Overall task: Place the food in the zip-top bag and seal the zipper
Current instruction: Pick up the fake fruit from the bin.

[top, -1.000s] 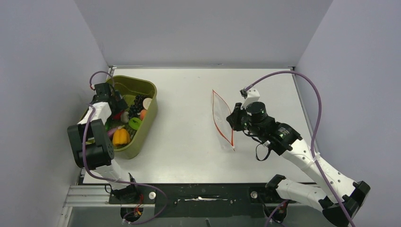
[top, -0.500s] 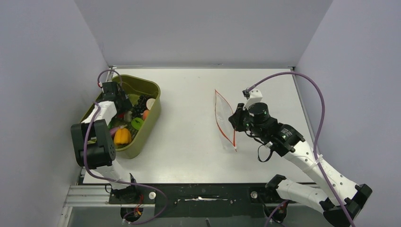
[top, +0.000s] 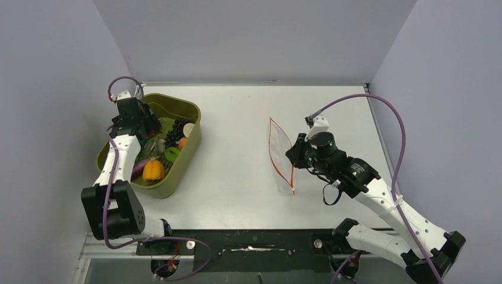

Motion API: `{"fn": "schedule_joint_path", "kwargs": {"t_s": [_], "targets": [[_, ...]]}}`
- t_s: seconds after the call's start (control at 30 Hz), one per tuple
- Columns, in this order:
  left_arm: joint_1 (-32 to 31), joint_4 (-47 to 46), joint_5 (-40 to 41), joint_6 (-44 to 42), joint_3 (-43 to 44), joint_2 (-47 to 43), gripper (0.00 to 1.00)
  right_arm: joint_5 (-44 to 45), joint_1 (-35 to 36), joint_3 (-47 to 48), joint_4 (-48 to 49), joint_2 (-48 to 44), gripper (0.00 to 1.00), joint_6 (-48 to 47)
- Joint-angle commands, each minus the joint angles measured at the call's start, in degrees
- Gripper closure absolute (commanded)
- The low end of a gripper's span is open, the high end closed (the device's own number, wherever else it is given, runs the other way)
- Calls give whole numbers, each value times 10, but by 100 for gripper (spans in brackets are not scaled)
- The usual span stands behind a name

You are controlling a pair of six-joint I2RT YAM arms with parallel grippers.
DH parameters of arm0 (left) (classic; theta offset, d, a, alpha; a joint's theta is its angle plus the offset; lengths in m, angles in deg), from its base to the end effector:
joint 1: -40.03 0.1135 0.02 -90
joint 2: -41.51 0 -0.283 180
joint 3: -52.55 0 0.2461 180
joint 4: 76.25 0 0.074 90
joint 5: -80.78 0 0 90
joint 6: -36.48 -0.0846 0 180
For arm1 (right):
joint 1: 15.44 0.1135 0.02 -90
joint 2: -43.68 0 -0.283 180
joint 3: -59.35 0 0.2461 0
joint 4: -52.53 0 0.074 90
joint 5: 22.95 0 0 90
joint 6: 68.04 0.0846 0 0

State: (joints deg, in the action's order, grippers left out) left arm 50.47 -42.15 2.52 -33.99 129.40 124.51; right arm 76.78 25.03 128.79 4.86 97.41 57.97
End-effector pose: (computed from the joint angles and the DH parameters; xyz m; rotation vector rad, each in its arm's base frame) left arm 0.3410 0.0803 0.2667 -0.6876 2.1528 0.1484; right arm 0.1789 0.1339 0.3250 0.0180 2.1807 0.6024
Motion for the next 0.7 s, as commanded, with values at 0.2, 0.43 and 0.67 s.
{"fn": "schedule_joint_path", "kwargs": {"t_s": [0.2,0.43,0.67], "targets": [[-3,5,-79,23,-21,-107,41,-19,-3,0,41,6,100,45],[-12,34,-153,16,-14,-143,41,-19,-3,19,50,36,100,57],[-51,68,-198,-7,24,-167,41,-18,-3,32,60,62,100,70]]}}
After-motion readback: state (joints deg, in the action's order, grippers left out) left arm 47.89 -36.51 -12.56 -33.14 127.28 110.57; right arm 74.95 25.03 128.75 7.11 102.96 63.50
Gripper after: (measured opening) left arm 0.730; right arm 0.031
